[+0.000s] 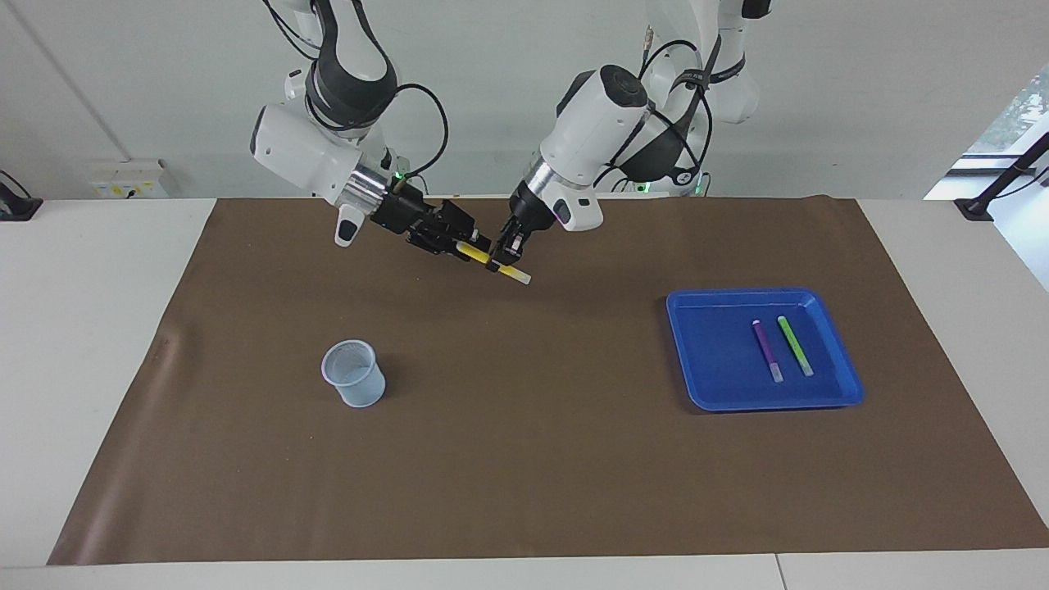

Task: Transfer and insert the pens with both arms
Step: 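Grasp the yellow pen with the right gripper and open the left gripper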

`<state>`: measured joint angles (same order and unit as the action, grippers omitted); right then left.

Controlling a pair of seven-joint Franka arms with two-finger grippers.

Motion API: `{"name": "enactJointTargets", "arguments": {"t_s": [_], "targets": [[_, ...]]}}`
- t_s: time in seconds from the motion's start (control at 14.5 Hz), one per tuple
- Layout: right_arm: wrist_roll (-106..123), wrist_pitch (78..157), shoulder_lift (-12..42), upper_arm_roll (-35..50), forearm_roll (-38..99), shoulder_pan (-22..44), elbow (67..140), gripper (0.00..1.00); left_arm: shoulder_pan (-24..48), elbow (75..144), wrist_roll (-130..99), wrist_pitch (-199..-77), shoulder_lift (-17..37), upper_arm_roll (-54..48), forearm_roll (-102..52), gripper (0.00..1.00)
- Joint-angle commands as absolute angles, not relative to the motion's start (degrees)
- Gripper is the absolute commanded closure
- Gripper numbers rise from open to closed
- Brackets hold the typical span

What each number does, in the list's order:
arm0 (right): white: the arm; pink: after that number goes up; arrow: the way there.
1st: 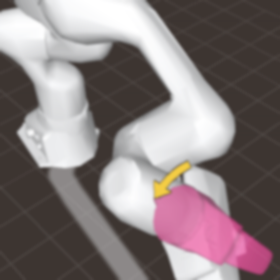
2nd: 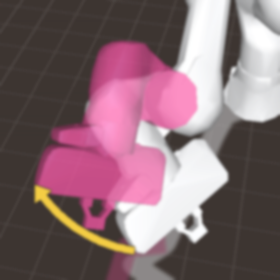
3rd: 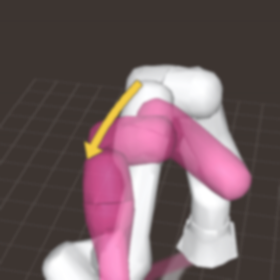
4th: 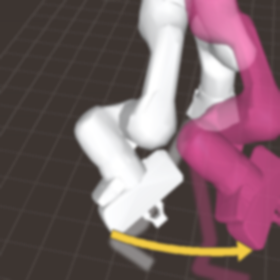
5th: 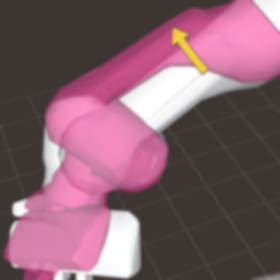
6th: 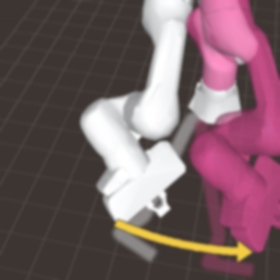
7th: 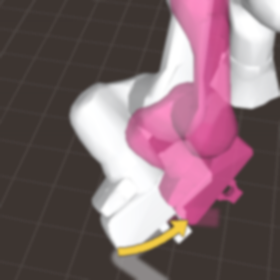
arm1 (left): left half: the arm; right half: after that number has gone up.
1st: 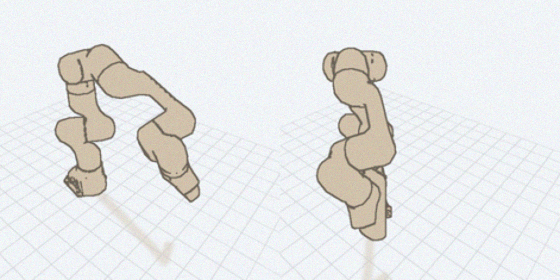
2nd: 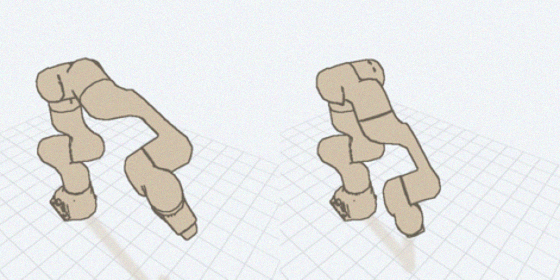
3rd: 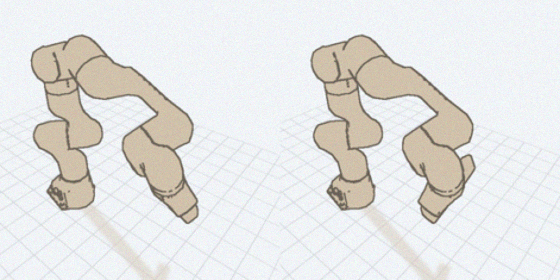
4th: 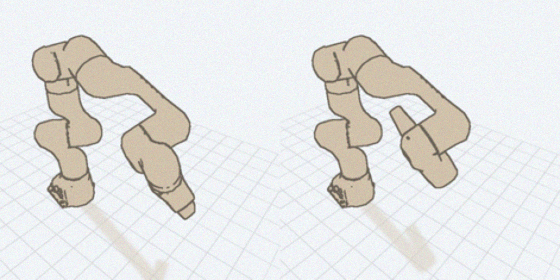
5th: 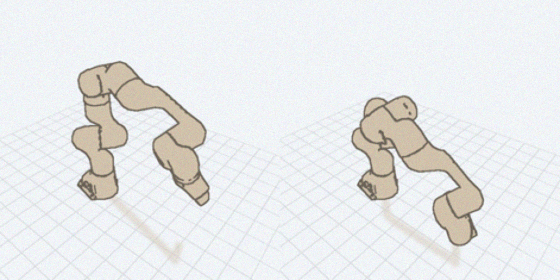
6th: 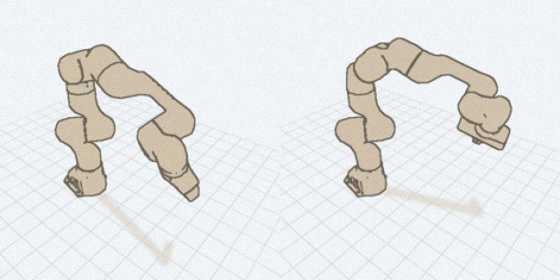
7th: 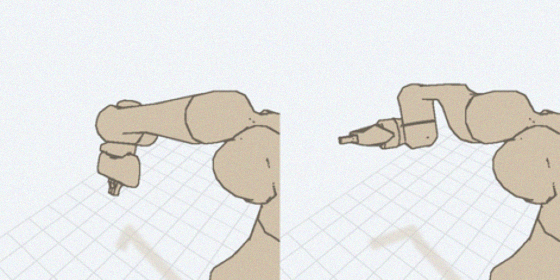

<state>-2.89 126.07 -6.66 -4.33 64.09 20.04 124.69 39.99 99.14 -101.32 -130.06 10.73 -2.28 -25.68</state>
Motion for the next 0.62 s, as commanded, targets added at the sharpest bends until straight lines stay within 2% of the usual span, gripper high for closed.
{"name": "enactJointTargets", "arguments": {"t_s": [0.0, 0.14, 0.28, 0.35, 0.48, 0.55], "targets": [[-2.2, 124.2, -7.1, -4.2, 65.5, 19.0, 125.1, 0.38, 41.3, 98.3, -102.0, -130.7, 11.5, -1.5, -26.5, 1.00], [-1.4, 123.6, -7.2, -4.3, 65.5, 18.0, 125.1, 0.45, 41.2, 98.3, -102.0, -130.6, 11.5, -1.5, -26.5, 1.00], [-1.3, 123.7, -7.2, -4.3, 65.5, 18.0, 125.2, 0.47, 41.3, 98.3, -102.0, -130.5, 11.5, -1.5, -26.5, 1.00], [-1.3, 123.6, -7.2, -4.3, 65.5, 18.0, 125.2, 0.54, 41.3, 98.5, -101.9, -130.4, 11.5, -1.5, -26.5, 1.00], [-1.2, 123.7, -7.3, -4.3, 65.5, 18.1, 125.2, 0.78, 41.3, 98.5, -102.0, -130.4, 11.5, -1.5, -26.5, 1.00], [-1.2, 123.7, -7.3, -4.3, 65.5, 18.2, 125.2, 0.82, 41.3, 98.5, -101.9, -130.4, 11.5, -1.5, -26.5, 1.00]]}}
